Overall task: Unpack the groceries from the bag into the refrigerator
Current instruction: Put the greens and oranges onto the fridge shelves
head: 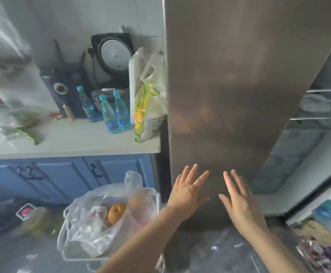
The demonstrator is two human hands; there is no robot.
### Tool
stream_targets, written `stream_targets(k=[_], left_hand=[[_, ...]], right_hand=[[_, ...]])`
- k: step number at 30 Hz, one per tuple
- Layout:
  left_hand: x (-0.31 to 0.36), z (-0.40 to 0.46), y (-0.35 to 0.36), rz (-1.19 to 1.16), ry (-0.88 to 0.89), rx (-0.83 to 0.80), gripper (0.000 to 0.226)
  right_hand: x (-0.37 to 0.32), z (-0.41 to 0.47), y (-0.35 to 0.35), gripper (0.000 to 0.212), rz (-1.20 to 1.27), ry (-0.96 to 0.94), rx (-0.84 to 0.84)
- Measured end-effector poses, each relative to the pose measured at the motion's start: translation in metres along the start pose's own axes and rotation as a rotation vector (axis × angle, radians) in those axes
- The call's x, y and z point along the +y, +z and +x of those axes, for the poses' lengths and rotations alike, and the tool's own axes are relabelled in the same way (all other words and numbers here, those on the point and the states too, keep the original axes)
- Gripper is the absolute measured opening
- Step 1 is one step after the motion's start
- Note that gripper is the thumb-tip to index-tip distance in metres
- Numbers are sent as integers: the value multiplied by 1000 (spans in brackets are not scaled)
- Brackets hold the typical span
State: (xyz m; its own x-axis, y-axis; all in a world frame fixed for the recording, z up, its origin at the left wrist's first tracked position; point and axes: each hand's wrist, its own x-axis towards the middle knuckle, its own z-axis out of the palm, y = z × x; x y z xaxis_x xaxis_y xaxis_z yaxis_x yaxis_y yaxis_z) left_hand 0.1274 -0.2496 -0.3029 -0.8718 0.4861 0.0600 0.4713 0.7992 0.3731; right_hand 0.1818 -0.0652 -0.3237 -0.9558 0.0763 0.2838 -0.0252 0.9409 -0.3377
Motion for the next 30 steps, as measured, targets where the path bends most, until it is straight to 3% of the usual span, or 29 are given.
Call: stream_targets(k=[7,13,17,21,23,28,30], left_hand=[[-171,-125,-40,8,-203,17,69],[-224,-174,-61,-159,-319,269,64],[-254,-187,-70,-223,-404,366,61],[-291,-194,-58,-158,-395,313,53],[-309,-194,-44,-97,-343,232,50],[-343,-181,0,-90,-244,21,63],[-347,-168,7,-72,-167,-63,69]], right_hand=[[-195,-22,77,72,203,-211,-80],[-286,-15,82,70,292,-389,-12],[-332,-20,90,62,323,-508,-54],[-356,-36,117,70,333,-575,-198],[-353,-34,146,84,246,-577,-221],[-318,-16,208,118,100,-298,-406],[-297,-6,218,115,33,-226,-438]])
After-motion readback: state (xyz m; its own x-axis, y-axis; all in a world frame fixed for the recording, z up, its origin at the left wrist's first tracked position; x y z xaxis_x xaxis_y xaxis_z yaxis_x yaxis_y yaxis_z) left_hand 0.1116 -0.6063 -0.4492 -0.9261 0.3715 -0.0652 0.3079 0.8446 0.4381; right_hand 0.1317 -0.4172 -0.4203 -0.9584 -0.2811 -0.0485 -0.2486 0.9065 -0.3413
